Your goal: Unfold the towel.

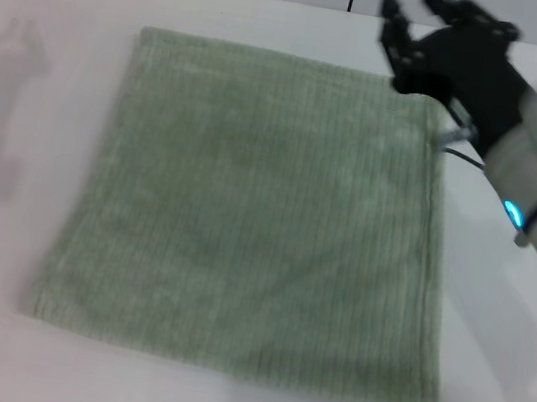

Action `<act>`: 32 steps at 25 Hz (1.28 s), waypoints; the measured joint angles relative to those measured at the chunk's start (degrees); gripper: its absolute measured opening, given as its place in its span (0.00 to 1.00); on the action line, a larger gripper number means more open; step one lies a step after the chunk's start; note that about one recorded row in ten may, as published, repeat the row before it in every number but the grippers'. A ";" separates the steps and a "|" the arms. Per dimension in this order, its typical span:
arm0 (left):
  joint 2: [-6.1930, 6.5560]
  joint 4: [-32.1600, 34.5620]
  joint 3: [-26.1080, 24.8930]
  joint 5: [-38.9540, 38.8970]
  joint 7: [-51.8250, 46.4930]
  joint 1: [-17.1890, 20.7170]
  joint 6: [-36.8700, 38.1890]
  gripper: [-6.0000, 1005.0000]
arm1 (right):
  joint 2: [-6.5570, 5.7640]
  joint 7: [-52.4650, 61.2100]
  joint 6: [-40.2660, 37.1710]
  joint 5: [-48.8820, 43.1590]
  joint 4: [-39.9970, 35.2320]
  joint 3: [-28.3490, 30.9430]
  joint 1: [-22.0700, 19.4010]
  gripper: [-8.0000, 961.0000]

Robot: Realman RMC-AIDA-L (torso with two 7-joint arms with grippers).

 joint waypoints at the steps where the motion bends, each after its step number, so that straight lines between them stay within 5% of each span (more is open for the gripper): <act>1: -0.08 3.81 0.54 0.42 -0.73 0.19 5.36 0.01 | 0.00 -0.80 -9.39 0.31 -4.69 -0.64 -0.06 0.45; 6: 0.02 16.97 0.80 0.57 -8.78 0.31 15.81 0.17 | -0.43 -0.01 -49.44 12.69 -28.54 -4.12 3.13 0.45; 10: -0.21 35.71 0.35 0.39 -10.96 -5.31 29.00 0.32 | -0.41 1.34 -67.88 20.14 -44.25 -5.91 3.95 0.46; 16: -0.27 49.23 0.29 -0.18 -11.15 -11.47 33.84 0.56 | -0.29 2.73 -71.64 28.63 -47.24 -7.85 0.60 0.46; 18: -0.35 52.14 0.26 -0.95 -11.17 -13.16 33.83 0.62 | -0.24 2.75 -73.78 30.86 -48.44 -8.85 -0.21 0.54; 29: -0.56 53.29 0.39 -2.46 -11.20 -13.49 33.96 0.86 | -0.16 2.71 -79.84 32.64 -53.50 -11.58 0.07 0.87; 32: -0.56 53.51 0.71 -2.50 -11.20 -13.49 33.99 0.86 | -0.18 2.57 -79.98 32.89 -53.61 -11.62 0.11 0.87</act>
